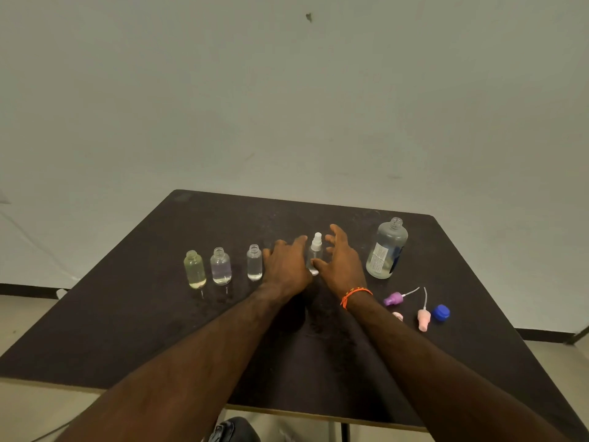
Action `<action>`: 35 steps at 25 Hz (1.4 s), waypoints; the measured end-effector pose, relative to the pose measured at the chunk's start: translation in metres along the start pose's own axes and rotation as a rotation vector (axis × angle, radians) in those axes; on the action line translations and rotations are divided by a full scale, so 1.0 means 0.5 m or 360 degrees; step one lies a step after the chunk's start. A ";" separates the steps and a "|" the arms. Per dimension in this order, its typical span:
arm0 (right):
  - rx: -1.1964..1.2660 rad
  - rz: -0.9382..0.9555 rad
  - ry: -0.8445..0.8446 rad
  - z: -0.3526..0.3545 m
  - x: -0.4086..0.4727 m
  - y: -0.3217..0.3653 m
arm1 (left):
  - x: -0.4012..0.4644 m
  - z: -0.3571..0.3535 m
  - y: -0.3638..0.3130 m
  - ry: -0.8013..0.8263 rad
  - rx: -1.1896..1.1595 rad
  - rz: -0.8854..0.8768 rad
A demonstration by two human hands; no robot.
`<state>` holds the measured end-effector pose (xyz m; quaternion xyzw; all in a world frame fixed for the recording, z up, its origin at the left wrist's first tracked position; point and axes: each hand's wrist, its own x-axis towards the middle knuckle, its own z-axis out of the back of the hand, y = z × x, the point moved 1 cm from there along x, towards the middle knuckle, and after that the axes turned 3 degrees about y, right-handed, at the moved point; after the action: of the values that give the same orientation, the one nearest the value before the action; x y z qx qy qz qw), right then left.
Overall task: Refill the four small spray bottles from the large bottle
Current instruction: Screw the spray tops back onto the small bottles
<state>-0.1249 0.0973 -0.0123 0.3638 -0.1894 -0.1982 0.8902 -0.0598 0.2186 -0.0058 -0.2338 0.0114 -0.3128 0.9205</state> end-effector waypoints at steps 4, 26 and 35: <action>-0.0172 0.0121 -0.0239 0.022 -0.052 0.005 | -0.045 0.062 0.010 -0.0214 0.0011 -0.0148; -0.0558 0.0453 0.0185 -0.083 -0.124 0.075 | -0.060 0.117 0.135 -0.0064 0.0393 0.0120; -0.0843 0.0196 0.0064 0.092 -0.196 -0.028 | -0.154 0.048 0.035 -0.0021 0.0087 -0.0259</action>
<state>-0.2333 0.1099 -0.0108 0.1101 -0.1350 -0.1790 0.9683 -0.1078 0.2856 -0.0019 -0.2107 -0.0223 -0.3851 0.8982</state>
